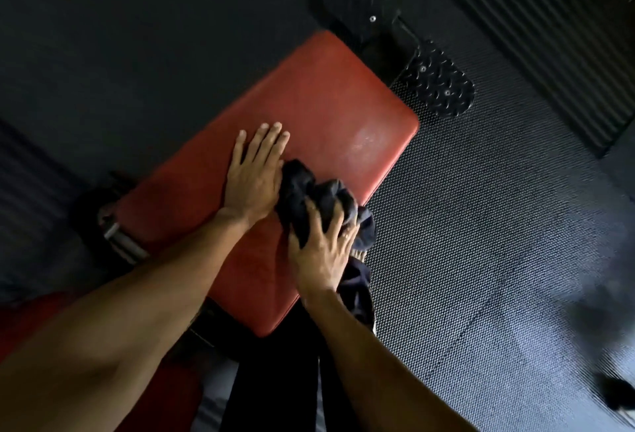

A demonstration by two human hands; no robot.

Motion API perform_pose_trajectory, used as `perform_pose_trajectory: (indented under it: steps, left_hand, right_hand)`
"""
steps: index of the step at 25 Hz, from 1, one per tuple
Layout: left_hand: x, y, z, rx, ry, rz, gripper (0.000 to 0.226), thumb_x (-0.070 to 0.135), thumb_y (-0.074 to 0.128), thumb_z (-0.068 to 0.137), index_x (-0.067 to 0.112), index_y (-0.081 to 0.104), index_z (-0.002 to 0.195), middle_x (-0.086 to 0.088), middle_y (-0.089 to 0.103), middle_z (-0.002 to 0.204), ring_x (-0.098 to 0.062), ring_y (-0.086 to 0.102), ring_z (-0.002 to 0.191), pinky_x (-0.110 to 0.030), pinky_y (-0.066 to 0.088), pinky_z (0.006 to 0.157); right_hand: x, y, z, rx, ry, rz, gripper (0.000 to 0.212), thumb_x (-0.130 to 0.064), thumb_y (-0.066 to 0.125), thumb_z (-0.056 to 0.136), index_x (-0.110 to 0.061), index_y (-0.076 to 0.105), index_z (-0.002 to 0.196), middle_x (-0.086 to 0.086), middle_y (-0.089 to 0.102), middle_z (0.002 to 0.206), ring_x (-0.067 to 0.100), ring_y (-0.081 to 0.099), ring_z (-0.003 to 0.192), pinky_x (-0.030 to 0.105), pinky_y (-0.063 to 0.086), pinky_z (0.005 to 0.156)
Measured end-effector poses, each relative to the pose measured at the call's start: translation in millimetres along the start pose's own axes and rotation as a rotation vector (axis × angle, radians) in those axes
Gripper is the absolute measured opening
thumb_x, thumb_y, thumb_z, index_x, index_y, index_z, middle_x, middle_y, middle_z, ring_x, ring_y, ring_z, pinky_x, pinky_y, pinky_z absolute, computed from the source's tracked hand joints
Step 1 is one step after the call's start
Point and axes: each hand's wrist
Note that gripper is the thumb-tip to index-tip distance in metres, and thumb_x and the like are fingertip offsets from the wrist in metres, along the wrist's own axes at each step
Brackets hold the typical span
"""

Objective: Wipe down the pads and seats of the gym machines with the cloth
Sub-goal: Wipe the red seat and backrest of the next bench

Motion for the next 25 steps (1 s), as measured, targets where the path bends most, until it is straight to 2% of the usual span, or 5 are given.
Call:
perform_pose_trajectory:
  steps: [4,9,11,18,25]
  left_hand:
    - [-18,-9,-20,0.0,-0.054,0.02,0.049,0.02,0.04,0.104,0.013,0.038,0.153,-0.007,0.034,0.161,-0.026,0.026,0.151,-0.053,0.016,0.123]
    - [-20,-7,-37,0.054,-0.179,0.03,0.049,0.021,0.039,0.106,0.015,0.037,0.154,-0.006,0.035,0.16,-0.024,0.028,0.15,-0.051,0.017,0.124]
    - [-23,-8,-46,0.071,-0.223,0.021,0.048,0.02,0.039,0.105,0.013,0.038,0.153,-0.007,0.035,0.16,-0.025,0.028,0.15,-0.051,0.018,0.123]
    - [-32,-16,-92,-0.025,-0.245,0.046,0.053,0.025,0.034,0.105,0.013,0.031,0.156,-0.009,0.028,0.163,-0.027,0.021,0.152,-0.052,0.015,0.124]
    - [-34,-17,-133,-0.014,-0.216,0.018,0.051,0.026,0.037,0.107,0.014,0.031,0.157,-0.007,0.026,0.164,-0.026,0.02,0.153,-0.054,0.015,0.124]
  right_hand:
    - [12,-6,2,-0.079,-0.225,-0.067,0.07,-0.042,0.067,0.078,-0.038,0.045,0.145,0.014,0.033,0.155,0.048,0.024,0.147,0.066,0.026,0.117]
    - [-43,-16,116,-0.011,0.019,-0.048,0.056,-0.046,0.056,0.094,-0.039,0.044,0.149,0.011,0.023,0.165,0.044,0.009,0.153,0.061,0.008,0.123]
    - [-61,-9,112,-0.052,-0.04,-0.057,0.055,-0.046,0.056,0.094,-0.038,0.045,0.148,0.01,0.025,0.165,0.043,0.01,0.153,0.059,0.006,0.124]
    - [6,-10,-7,-0.138,-0.458,-0.206,0.077,-0.037,0.083,0.07,-0.034,0.049,0.138,0.014,0.045,0.147,0.052,0.041,0.134,0.065,0.041,0.108]
    - [-48,-3,44,-0.115,-0.072,-0.053,0.066,-0.031,0.068,0.084,-0.035,0.046,0.147,0.013,0.025,0.164,0.051,0.02,0.148,0.061,0.021,0.121]
Point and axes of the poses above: each hand's wrist, its own z-axis towards the middle knuckle, its own y-axis out of the palm, x = y × z
